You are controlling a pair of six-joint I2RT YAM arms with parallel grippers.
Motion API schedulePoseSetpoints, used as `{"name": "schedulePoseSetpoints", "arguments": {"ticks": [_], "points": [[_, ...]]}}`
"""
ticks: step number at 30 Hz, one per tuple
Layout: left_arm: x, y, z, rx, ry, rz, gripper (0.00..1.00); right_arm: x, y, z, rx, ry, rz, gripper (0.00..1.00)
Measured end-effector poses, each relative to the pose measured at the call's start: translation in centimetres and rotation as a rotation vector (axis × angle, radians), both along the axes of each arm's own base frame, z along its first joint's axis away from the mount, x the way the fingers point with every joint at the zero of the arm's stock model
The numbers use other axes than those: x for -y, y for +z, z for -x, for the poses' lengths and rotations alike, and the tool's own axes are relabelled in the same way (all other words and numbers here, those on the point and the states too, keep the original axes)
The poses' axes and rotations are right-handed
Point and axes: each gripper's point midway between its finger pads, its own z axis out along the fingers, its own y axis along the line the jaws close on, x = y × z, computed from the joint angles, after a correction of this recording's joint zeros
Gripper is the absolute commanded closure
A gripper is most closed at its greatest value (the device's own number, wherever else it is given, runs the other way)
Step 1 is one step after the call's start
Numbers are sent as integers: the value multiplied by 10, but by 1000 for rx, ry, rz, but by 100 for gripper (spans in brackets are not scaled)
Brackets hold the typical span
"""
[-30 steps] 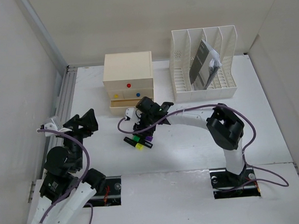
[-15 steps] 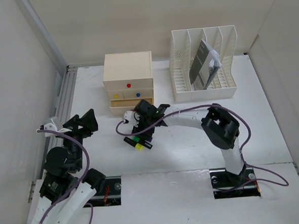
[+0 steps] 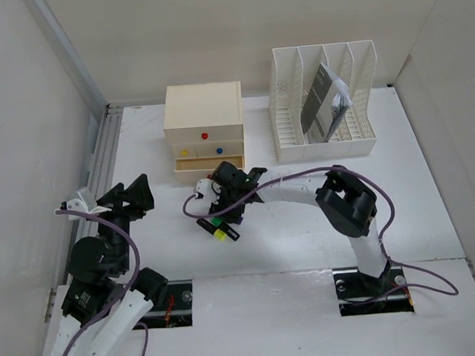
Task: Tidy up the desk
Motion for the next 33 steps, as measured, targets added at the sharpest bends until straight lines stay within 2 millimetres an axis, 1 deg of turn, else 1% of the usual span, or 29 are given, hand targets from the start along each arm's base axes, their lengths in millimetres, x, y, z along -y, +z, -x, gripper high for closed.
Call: {"name": "schedulePoseSetpoints", "arguments": {"ticks": [3,7,8,11,12,16,19,20,22,27,29,31,33], "points": [[0,0,0,1,0,0,31,-1,-2,-1,8,-5,7,39],[0,0,0,1,0,0,31,-3,-2,-2,17,-4,11,51],[0,0,0,1,0,0,31,-3,-2,-1,19,-4,13,60],[0,0,0,1,0,0,31,-3,-2,-3,30,-4,18,78],[0,0,0,1,0,0,31,-3,-1,-3,33,-2,19,86],[0,0,0,1,0,0,31,0,1,-7,52,1,34,88],[0,0,0,1,0,0,31,1,9,-10,81,5,40,89],[0,0,0,1,0,0,31,1,14,-12,99,5,39,89],[0,0,0,1,0,0,31,0,32,-18,145,5,27,89],[0,0,0,1,0,0,31,-7,94,-44,316,-15,-37,89],[0,0,0,1,0,0,31,-10,114,-54,378,-23,-58,89],[0,0,0,1,0,0,31,-12,126,-63,429,-31,-65,89],[0,0,0,1,0,0,31,-11,133,-71,476,-34,-55,89]]}}
